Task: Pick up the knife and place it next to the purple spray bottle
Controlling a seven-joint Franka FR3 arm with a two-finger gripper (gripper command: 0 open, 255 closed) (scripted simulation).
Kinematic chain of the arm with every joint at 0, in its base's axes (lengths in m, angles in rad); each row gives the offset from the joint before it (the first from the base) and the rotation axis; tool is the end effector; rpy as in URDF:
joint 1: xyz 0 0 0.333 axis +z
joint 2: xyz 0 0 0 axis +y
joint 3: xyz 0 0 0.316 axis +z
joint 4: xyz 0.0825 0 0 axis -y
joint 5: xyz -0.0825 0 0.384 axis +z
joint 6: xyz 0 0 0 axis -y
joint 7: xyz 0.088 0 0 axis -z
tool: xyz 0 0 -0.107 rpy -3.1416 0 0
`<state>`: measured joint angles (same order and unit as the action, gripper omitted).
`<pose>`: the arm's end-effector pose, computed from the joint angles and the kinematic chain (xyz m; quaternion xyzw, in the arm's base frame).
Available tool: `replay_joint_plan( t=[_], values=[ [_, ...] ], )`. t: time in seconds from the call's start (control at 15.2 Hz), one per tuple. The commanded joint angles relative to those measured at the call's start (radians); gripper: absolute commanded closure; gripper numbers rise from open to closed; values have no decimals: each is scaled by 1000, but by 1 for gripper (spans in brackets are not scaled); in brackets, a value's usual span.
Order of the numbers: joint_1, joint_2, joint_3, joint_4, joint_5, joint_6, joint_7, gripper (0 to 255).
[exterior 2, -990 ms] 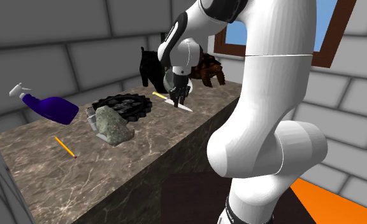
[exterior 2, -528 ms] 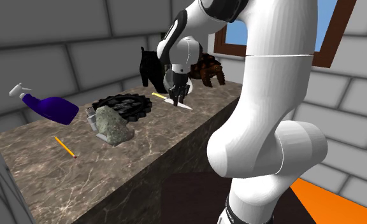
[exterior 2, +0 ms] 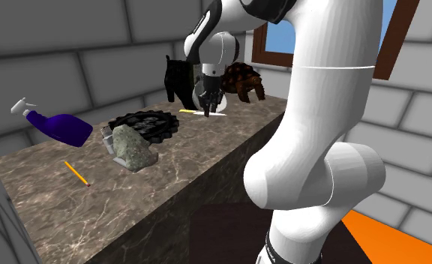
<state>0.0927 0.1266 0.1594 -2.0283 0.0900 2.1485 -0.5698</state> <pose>0.5562 0.1453 0.3867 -0.9255 -0.3757 -0.0049 0.0474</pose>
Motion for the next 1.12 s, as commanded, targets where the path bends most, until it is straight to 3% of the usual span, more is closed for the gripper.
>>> replay_joint_plan(
  t=[0.0, 1.06],
  values=[
    [0, -15, 1, 11, 1, -26, 2, 255],
    [-3, -78, -1, 153, 3, -230, 14, 255]
  ],
)
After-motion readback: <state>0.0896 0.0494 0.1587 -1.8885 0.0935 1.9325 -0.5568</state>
